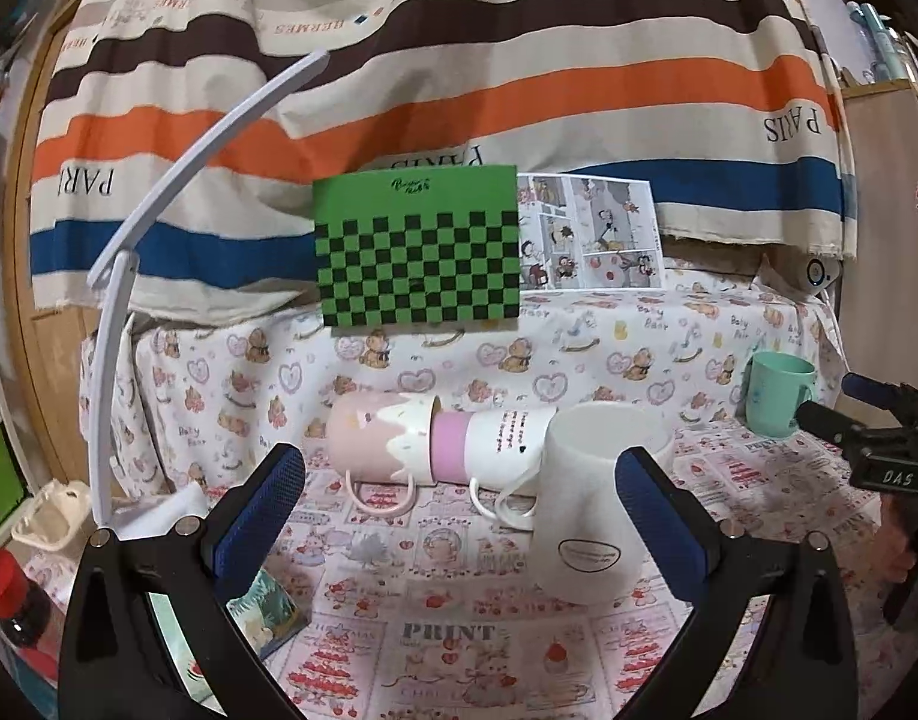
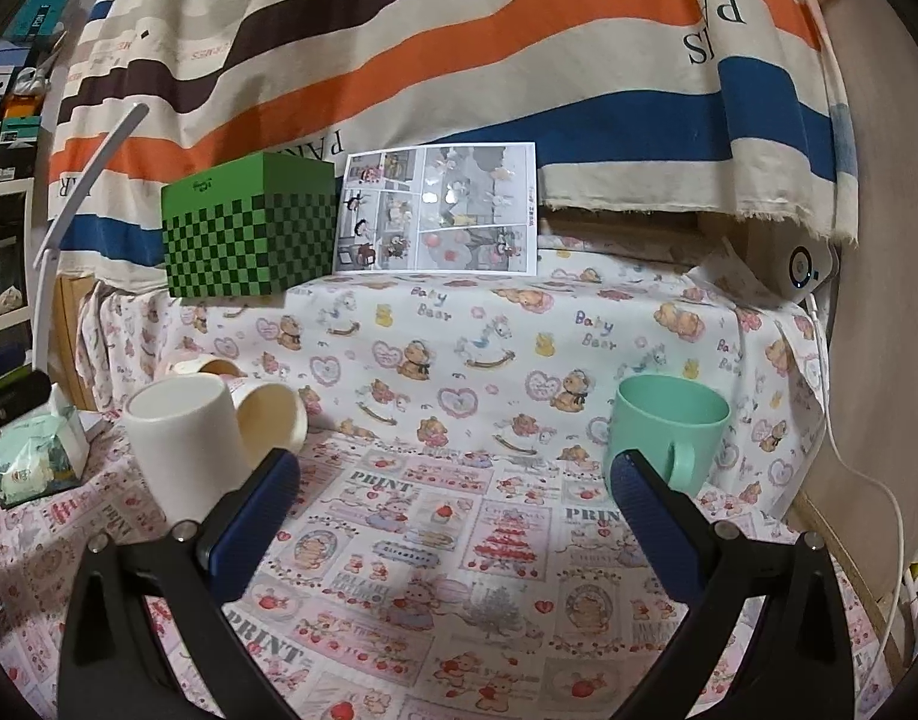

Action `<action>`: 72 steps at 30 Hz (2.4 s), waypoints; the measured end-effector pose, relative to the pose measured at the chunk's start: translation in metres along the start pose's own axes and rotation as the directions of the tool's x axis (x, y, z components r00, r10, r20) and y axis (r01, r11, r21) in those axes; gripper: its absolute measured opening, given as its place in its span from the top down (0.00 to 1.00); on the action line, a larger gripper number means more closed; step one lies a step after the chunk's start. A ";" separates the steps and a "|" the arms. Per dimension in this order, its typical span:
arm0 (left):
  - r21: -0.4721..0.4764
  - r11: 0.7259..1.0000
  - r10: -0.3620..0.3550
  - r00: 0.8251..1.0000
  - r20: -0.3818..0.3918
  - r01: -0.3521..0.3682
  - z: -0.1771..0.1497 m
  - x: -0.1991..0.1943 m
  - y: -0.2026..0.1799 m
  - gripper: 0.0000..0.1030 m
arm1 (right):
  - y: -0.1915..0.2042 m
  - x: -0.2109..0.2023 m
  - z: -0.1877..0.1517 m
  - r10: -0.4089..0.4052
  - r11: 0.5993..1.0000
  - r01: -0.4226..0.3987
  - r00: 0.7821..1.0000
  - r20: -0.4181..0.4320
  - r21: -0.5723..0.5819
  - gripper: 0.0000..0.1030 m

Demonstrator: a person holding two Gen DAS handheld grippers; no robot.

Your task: Flip cup upside down

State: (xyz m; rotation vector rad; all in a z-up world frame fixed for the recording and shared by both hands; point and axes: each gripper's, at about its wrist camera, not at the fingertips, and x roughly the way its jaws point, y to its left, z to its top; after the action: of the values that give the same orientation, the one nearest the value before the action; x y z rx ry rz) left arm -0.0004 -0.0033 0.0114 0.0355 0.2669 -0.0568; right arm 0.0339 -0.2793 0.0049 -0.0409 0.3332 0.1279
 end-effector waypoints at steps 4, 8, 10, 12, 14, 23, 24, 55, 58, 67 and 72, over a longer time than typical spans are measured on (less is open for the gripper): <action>0.005 1.000 0.008 1.000 -0.020 -0.008 -0.007 0.009 0.001 0.00 | -0.001 0.000 0.000 -0.003 1.000 0.003 1.000 -0.004 0.006 0.00; 0.008 1.000 0.019 0.999 -0.037 -0.019 -0.011 0.014 0.003 0.00 | 0.003 0.000 -0.001 0.003 1.000 -0.003 1.000 -0.001 -0.011 0.00; -0.016 1.000 0.025 0.999 -0.040 -0.025 -0.012 0.014 0.007 0.00 | 0.001 0.001 -0.001 0.004 1.000 -0.004 1.000 -0.005 -0.006 0.00; -0.031 0.999 0.030 0.998 -0.046 -0.031 -0.013 0.015 0.010 0.00 | 0.000 0.001 -0.001 0.003 1.000 -0.003 1.000 -0.010 0.002 0.00; -0.040 0.999 0.027 0.998 -0.063 -0.029 -0.013 0.017 0.012 0.00 | 0.000 0.002 0.000 0.003 1.000 -0.003 1.000 -0.012 0.001 0.00; -0.021 0.999 0.033 0.999 -0.039 -0.034 -0.013 0.012 0.008 0.00 | 0.006 0.003 -0.001 0.022 0.999 -0.023 0.999 -0.025 -0.022 0.00; -0.023 0.999 0.034 0.999 -0.039 -0.034 -0.013 0.012 0.008 0.00 | 0.006 0.004 -0.001 0.024 0.999 -0.024 0.999 -0.026 -0.022 0.00; -0.036 0.998 0.057 0.998 -0.040 -0.058 -0.013 0.011 0.008 0.00 | 0.006 0.004 -0.001 0.023 0.999 -0.023 0.999 -0.026 -0.022 0.00; -0.035 0.998 0.056 0.998 -0.040 -0.057 -0.013 0.011 0.008 0.00 | 0.006 0.004 -0.001 0.023 0.999 -0.024 0.999 -0.026 -0.022 0.00; -0.035 0.998 0.056 0.998 -0.041 -0.057 -0.013 0.011 0.009 0.00 | 0.006 0.004 -0.001 0.023 0.999 -0.024 0.999 -0.026 -0.022 0.00; -0.035 0.998 0.056 0.998 -0.040 -0.057 -0.013 0.011 0.009 0.00 | 0.006 0.005 -0.001 0.024 0.999 -0.024 0.999 -0.027 -0.022 0.00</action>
State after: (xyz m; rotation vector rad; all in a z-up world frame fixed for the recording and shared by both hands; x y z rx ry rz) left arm 0.0072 0.0057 -0.0041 0.0077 0.3057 0.0050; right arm 0.0369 -0.2727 0.0022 -0.0613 0.3588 0.1550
